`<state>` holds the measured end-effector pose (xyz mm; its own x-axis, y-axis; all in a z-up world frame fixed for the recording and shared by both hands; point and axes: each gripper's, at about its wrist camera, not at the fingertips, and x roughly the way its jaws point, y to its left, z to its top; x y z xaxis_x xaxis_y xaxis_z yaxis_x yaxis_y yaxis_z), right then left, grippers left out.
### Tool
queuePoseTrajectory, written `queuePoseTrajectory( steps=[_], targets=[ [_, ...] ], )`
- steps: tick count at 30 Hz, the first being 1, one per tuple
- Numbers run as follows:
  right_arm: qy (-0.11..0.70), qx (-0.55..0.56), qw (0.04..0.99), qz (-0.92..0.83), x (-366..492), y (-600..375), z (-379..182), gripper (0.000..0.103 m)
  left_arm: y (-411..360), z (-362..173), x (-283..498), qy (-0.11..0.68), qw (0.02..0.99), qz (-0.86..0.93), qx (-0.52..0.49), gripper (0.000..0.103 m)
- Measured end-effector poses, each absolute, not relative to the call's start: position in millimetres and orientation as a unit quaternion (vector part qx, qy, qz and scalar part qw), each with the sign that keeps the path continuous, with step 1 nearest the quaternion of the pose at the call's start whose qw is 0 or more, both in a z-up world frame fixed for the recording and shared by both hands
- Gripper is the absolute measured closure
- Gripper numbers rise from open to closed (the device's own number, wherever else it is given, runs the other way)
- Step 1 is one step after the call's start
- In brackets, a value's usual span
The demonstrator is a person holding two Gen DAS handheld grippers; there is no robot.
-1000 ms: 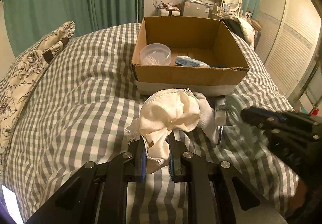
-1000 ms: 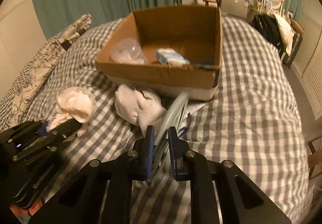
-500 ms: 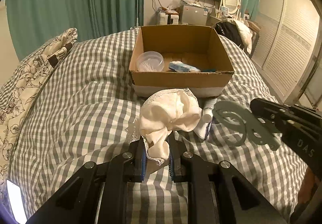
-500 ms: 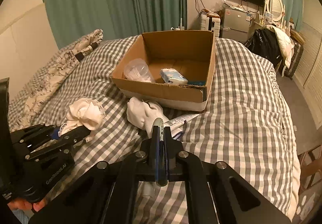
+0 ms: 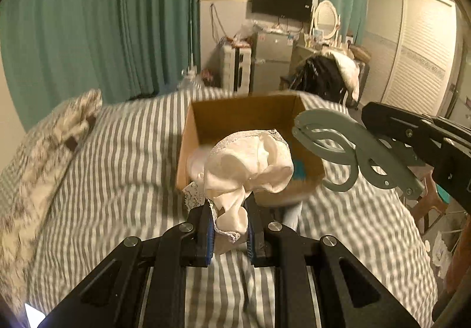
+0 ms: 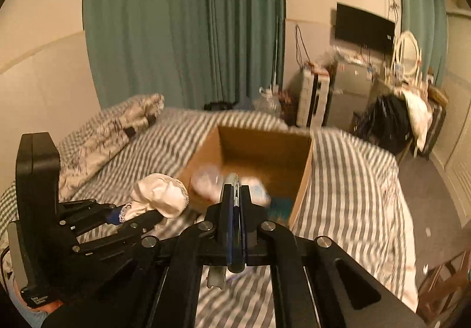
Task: Organize objects
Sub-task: 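Carry the cloth and scissors into the box and open both tools, then withdraw both tools toward the white sock and toothpaste tube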
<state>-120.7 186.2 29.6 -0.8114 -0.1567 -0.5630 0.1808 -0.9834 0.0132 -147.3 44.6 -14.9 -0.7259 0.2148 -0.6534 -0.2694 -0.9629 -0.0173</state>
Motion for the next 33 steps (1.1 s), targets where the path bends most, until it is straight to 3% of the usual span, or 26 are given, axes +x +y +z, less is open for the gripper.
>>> queuePoseTrajectory(
  steps=[8, 19, 22, 24, 26, 28, 29, 30, 33],
  targets=[
    [0.022, 0.270, 0.081, -0.959, -189.8, 193.6, 49.4, 0.100, 60.7, 0.2, -223.1, 0.048, 0.124, 0.933, -0.335, 0.087],
    [0.001, 0.290, 0.060, -0.955, -289.5, 221.3, 2.6, 0.100, 75.9, -55.0, -303.9, 0.040, 0.120, 0.920, -0.371, 0.086],
    [-0.007, 0.303, 0.066, -0.951, -300.1, 223.7, -17.5, 0.099, 78.0, -71.1, -306.7, 0.047, 0.121, 0.916, -0.379, 0.077],
    [-0.018, 0.309, 0.068, -0.949, -303.0, 228.1, -26.8, 0.099, 79.9, -75.4, -304.7, 0.049, 0.126, 0.913, -0.385, 0.062],
    [-0.020, 0.310, 0.066, -0.948, -299.6, 229.9, -26.1, 0.097, 80.3, -71.9, -299.9, 0.045, 0.129, 0.913, -0.383, 0.041],
    [-0.017, 0.301, 0.057, -0.952, -290.9, 233.5, -16.8, 0.081, 78.2, -61.9, -292.4, 0.038, 0.126, 0.918, -0.375, 0.028],
    [-0.017, 0.294, 0.054, -0.954, -285.3, 234.6, -10.6, 0.064, 75.6, -54.5, -287.0, 0.033, 0.123, 0.921, -0.368, 0.021],
    [-0.019, 0.285, 0.050, -0.957, -278.5, 235.7, -3.5, 0.053, 73.3, -49.0, -283.3, 0.029, 0.122, 0.923, -0.363, 0.020],
    [-0.020, 0.263, 0.046, -0.963, -255.3, 237.6, 22.4, 0.049, 66.2, -29.3, -268.3, 0.022, 0.120, 0.929, -0.350, 0.018]
  ],
)
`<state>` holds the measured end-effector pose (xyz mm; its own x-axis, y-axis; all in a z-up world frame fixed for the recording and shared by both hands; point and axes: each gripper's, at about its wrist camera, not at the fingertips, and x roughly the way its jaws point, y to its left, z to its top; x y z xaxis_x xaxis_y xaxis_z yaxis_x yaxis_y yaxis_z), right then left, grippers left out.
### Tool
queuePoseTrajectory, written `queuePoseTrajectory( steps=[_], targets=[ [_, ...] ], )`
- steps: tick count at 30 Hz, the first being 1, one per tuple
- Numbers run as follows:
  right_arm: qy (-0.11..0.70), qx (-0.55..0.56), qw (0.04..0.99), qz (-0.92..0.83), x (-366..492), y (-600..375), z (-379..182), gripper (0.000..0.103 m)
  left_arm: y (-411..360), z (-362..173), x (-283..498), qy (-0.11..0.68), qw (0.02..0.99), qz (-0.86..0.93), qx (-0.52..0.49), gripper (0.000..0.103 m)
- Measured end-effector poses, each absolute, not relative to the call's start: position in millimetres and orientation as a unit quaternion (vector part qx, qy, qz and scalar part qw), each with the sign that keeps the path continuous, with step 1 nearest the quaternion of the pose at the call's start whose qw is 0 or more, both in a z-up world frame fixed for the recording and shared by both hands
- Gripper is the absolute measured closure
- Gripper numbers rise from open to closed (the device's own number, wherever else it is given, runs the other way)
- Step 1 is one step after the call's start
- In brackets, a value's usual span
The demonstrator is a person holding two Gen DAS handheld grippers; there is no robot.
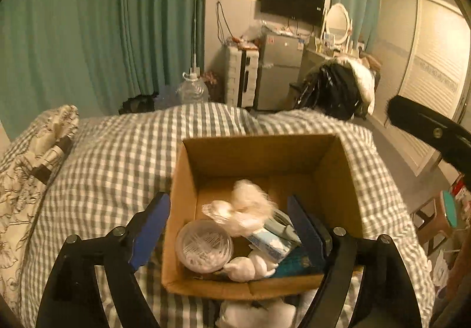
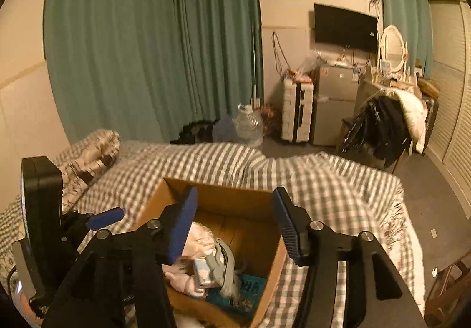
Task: Organize objects
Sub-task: 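Withdraw both tools toward the white sock and toothpaste tube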
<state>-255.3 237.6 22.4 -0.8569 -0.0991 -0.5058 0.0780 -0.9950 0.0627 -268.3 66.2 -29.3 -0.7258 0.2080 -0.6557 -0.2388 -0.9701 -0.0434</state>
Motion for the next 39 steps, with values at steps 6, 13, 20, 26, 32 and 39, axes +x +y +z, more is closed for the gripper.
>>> queuePoseTrajectory(
  steps=[6, 13, 20, 26, 32, 39],
  targets=[
    [0.007, 0.238, 0.029, -0.971, -205.7, 236.0, 64.7, 0.035, 52.5, 5.4, -227.4, 0.034, 0.105, 0.940, -0.323, 0.006],
    [0.029, 0.238, 0.016, -0.971, -152.2, 230.9, 76.9, 0.021, 26.1, 24.7, -182.2, 0.034, 0.088, 0.949, -0.299, 0.000],
    [0.039, 0.283, -0.011, -0.958, -126.5, 219.4, 29.1, 0.011, 5.3, -0.1, -145.9, 0.021, 0.063, 0.953, -0.295, 0.000],
    [0.030, 0.346, -0.056, -0.936, -131.4, 221.0, -53.2, 0.010, 6.7, -57.9, -138.3, 0.011, 0.057, 0.945, -0.321, 0.000],
    [0.008, 0.398, -0.058, -0.915, -143.3, 227.8, -102.4, 0.010, 27.6, -122.0, -150.3, 0.045, 0.049, 0.907, -0.415, 0.000],
    [0.000, 0.406, -0.066, -0.911, -143.4, 232.0, -108.5, 0.010, 30.8, -130.2, -156.8, 0.030, 0.054, 0.900, -0.432, 0.000]
  ],
)
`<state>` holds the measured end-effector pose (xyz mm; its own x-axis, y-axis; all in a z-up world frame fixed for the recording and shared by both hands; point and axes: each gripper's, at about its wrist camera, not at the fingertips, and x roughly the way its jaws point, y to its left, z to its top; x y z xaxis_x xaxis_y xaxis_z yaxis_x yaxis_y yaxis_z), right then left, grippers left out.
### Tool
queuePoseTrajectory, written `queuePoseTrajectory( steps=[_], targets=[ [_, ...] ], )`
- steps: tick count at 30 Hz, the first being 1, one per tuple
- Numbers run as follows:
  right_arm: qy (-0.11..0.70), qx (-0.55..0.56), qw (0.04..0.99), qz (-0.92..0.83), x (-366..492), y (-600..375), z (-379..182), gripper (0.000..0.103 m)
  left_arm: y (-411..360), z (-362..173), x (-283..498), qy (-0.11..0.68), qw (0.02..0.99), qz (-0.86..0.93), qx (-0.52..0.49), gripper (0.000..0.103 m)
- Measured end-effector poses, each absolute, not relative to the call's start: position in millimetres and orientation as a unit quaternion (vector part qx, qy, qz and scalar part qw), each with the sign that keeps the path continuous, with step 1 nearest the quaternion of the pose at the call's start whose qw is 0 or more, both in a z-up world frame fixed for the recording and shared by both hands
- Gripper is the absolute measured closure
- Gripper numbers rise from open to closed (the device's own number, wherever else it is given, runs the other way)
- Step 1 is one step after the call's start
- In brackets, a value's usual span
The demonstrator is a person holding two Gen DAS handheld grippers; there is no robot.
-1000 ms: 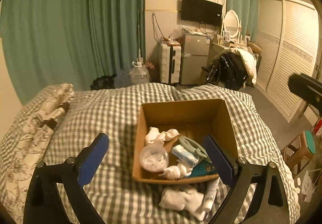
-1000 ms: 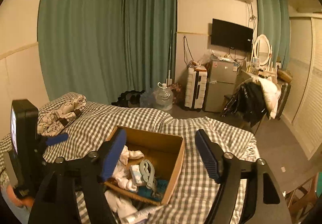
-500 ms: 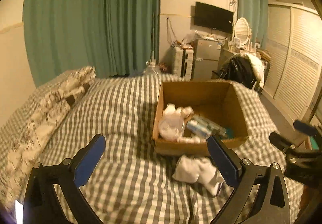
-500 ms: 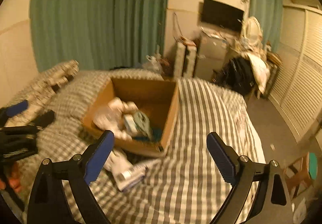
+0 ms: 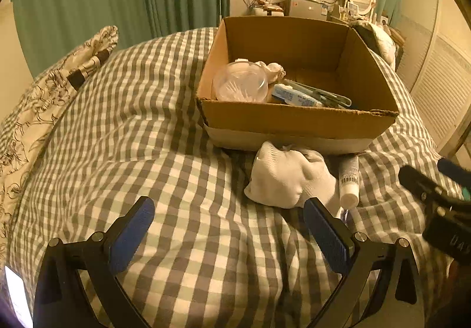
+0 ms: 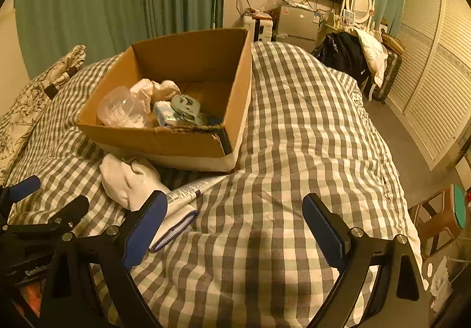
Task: Organize objects
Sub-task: 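Withdraw both tools toward the white sock and toothpaste tube, then grasp the white sock with the left tool, then grasp the white toothpaste tube with the right tool while the left tool holds the sock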
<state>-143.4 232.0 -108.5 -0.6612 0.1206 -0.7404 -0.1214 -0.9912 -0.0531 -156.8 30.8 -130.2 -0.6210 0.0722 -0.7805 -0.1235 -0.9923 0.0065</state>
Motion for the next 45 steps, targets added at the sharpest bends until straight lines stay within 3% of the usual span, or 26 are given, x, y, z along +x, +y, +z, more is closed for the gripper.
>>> queuePoseTrajectory(
  steps=[6, 19, 21, 23, 27, 30, 37, 45],
  targets=[
    [0.007, -0.410, 0.061, 0.910, -145.4, 231.9, -110.9, 0.010, 45.1, -121.2, -180.1, 0.022, 0.079, 0.901, -0.426, 0.000],
    [0.034, -0.422, 0.054, 0.905, -151.7, 240.2, -116.9, 0.010, 70.1, -162.9, -220.9, 0.019, 0.128, 0.878, -0.460, 0.001],
    [0.037, -0.424, 0.056, 0.903, -153.0, 240.7, -118.3, 0.010, 72.1, -170.3, -225.0, 0.010, 0.143, 0.868, -0.475, 0.006],
    [0.037, -0.426, 0.058, 0.902, -153.9, 241.0, -119.7, 0.010, 73.4, -174.1, -224.9, 0.005, 0.155, 0.863, -0.481, 0.026],
    [0.040, -0.428, 0.063, 0.901, -154.1, 241.7, -121.7, 0.010, 75.7, -170.6, -214.6, 0.014, 0.168, 0.865, -0.472, 0.040],
    [0.044, -0.422, 0.068, 0.903, -150.5, 242.6, -120.2, 0.010, 63.0, -160.8, -201.1, 0.008, 0.133, 0.878, -0.460, 0.059],
    [0.041, -0.419, 0.079, 0.903, -146.5, 241.3, -120.1, 0.010, 10.5, -112.2, -165.9, -0.037, 0.090, 0.910, -0.403, 0.062],
    [-0.003, -0.428, 0.073, 0.901, -154.4, 212.7, -122.6, 0.010, -7.9, -91.7, -163.9, -0.004, 0.041, 0.928, -0.370, 0.062]
  ],
)
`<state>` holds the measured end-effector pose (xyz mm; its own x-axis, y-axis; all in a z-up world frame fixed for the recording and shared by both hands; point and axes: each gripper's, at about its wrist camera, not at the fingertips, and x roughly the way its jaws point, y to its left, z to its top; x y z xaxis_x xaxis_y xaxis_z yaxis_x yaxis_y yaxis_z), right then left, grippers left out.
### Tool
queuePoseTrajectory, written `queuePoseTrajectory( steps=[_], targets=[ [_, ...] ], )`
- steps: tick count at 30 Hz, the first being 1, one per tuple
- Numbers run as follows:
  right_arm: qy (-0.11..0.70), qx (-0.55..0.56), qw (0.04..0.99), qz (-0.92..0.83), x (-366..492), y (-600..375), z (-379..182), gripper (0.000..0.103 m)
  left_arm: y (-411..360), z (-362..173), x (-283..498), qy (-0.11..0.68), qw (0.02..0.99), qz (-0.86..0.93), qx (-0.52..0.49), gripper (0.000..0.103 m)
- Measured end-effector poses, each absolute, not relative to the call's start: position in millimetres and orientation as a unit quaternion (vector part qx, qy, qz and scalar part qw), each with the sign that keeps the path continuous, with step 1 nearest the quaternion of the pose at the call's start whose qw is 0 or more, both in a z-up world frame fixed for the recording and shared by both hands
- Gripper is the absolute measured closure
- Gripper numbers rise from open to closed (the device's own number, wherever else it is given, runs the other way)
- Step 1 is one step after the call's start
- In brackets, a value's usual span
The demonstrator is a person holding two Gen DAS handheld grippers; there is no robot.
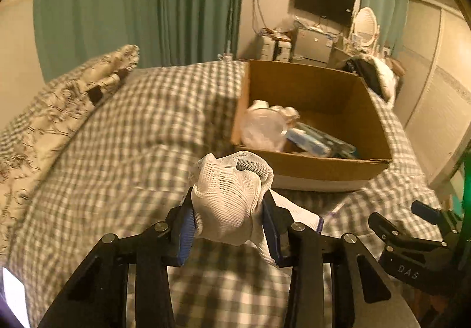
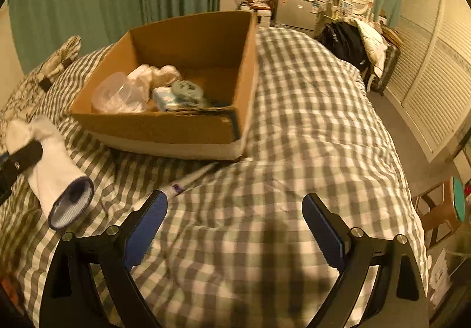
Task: Organize objects
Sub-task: 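Grasp the white toothpaste tube with the right tool while the left tool holds the sock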
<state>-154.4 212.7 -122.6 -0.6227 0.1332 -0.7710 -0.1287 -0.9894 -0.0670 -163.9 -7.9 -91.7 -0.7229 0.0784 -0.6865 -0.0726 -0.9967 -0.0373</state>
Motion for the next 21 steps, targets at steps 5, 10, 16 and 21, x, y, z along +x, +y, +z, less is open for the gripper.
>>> queuePoseTrajectory(
  steps=[5, 10, 16, 21],
  targets=[
    [-0.007, -0.449, 0.049, 0.892, -178.0, 183.0, -132.8, 0.010, -19.2, -98.2, -164.2, 0.012, 0.009, 0.928, -0.372, 0.062],
    [0.008, -0.499, 0.054, 0.865, -208.3, 165.6, -166.6, 0.020, -28.7, -110.7, -174.8, 0.008, 0.001, 0.921, -0.389, 0.062],
    [0.011, -0.538, 0.047, 0.842, -231.4, 152.9, -199.5, 0.028, -28.0, -114.6, -175.2, 0.008, 0.004, 0.920, -0.391, 0.062],
    [0.027, -0.550, 0.045, 0.834, -242.0, 149.4, -213.1, 0.028, -30.4, -115.1, -175.1, -0.002, 0.006, 0.920, -0.393, 0.062]
  ],
)
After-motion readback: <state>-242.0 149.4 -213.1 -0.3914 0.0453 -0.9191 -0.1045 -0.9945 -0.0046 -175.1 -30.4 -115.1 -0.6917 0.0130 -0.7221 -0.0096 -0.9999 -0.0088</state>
